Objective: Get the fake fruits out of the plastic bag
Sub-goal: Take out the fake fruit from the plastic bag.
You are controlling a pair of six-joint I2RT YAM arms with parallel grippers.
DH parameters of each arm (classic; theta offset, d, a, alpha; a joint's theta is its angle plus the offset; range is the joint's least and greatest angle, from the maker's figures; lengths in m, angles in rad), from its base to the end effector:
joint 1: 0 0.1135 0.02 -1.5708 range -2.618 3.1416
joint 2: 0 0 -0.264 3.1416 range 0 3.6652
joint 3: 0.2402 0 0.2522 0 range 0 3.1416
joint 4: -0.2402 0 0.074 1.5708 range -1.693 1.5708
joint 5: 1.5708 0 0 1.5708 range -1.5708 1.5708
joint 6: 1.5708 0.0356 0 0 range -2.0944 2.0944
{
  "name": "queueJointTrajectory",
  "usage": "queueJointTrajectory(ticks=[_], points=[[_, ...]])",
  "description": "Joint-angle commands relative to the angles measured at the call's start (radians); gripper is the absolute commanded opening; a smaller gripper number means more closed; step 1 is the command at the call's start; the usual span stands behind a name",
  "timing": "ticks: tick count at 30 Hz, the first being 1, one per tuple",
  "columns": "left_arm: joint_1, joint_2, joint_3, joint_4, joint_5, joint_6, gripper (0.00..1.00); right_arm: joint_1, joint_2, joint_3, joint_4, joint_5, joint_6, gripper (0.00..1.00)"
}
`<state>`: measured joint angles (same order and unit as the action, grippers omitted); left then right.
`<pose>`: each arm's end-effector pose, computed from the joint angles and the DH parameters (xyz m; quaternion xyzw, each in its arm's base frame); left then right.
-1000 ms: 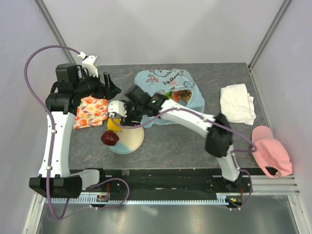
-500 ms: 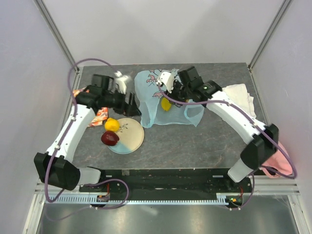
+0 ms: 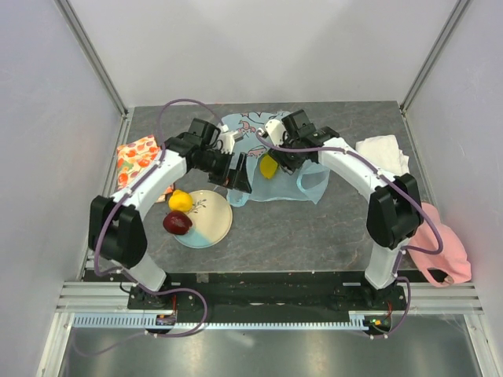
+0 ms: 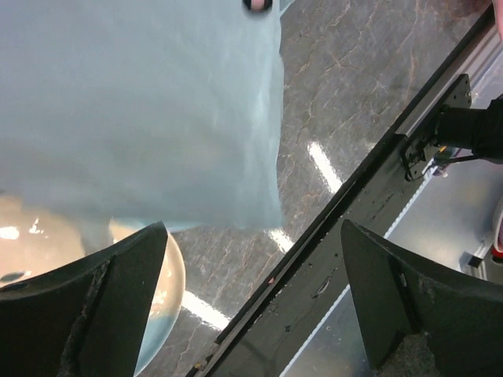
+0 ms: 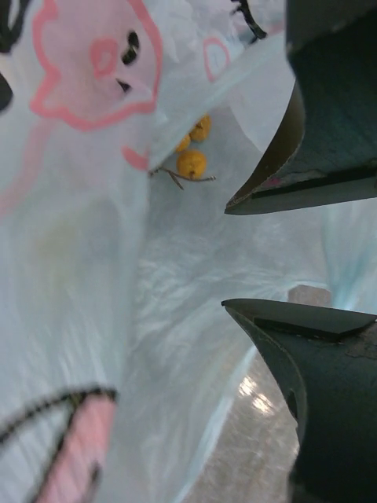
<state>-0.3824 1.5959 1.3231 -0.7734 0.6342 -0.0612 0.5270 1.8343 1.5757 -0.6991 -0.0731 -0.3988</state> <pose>0.2984 -0.1428 0.2803 0.2266 0.8929 -0.3480 0.1741 0.3478 0.2054 0.2742 -0.4353 0.8476 0.0541 0.2987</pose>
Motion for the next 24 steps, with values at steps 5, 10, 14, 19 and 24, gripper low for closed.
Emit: queueJointTrajectory(ticks=[5, 10, 14, 19, 24], points=[[-0.018, 0.130, 0.179, 0.056, 0.045, -0.066, 0.86, -0.019, 0.072, 0.021, 0.211, 0.170, 0.020, 0.59], [-0.016, 0.164, 0.257, 0.033, 0.024, -0.029, 0.04, -0.024, 0.131, 0.081, 0.216, 0.112, 0.014, 0.54], [-0.015, 0.171, 0.291, 0.025, 0.032, -0.032, 0.02, -0.024, 0.169, 0.150, 0.165, 0.013, 0.087, 0.53], [-0.016, 0.156, 0.281, 0.019, 0.045, -0.038, 0.02, -0.022, 0.269, 0.237, 0.121, -0.002, 0.331, 0.69], [-0.016, 0.148, 0.278, 0.003, 0.062, -0.032, 0.02, -0.024, 0.328, 0.250, 0.118, 0.030, 0.489, 0.84]])
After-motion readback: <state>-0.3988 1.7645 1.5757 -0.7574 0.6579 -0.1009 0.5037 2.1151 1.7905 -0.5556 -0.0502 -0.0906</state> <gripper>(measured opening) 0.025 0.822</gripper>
